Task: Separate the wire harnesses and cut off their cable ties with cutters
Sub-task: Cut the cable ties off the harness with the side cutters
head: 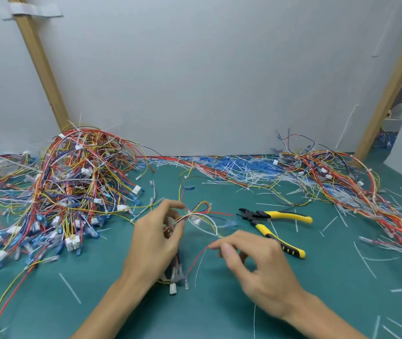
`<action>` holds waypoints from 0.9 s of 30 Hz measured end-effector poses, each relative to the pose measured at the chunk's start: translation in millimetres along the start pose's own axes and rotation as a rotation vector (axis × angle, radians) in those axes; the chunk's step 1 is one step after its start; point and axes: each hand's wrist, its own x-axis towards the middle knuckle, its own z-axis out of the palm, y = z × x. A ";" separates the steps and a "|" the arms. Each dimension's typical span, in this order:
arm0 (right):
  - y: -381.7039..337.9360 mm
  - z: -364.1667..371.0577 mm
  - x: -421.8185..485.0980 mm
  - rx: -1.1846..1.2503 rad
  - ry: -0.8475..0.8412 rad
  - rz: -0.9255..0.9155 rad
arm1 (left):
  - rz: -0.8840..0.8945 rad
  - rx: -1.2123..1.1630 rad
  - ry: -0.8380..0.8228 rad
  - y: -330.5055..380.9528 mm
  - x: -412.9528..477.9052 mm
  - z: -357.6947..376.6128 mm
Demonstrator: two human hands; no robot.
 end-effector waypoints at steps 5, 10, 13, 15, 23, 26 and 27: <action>-1.6 12.2 3.6 0.409 -0.085 0.361 | 0.078 -0.281 0.063 34.0 -14.9 14.5; 8.0 2.4 13.8 0.850 0.027 0.604 | 0.191 -0.269 -0.198 47.8 -29.9 25.5; 15.3 -2.9 15.3 0.921 0.140 0.649 | 0.237 -0.172 -0.312 45.0 -32.5 27.1; 21.0 -3.5 15.5 0.915 0.218 0.665 | 0.333 -0.006 -0.375 44.2 -33.1 25.8; 41.1 -14.7 18.4 0.564 0.220 0.495 | 0.462 0.102 0.039 35.5 -12.7 -5.4; 43.5 -15.0 18.6 0.629 0.139 0.471 | 0.455 0.223 -0.060 27.1 -11.0 0.4; 44.6 -15.0 18.5 0.644 0.130 0.471 | 0.420 0.229 -0.089 25.0 -12.5 4.2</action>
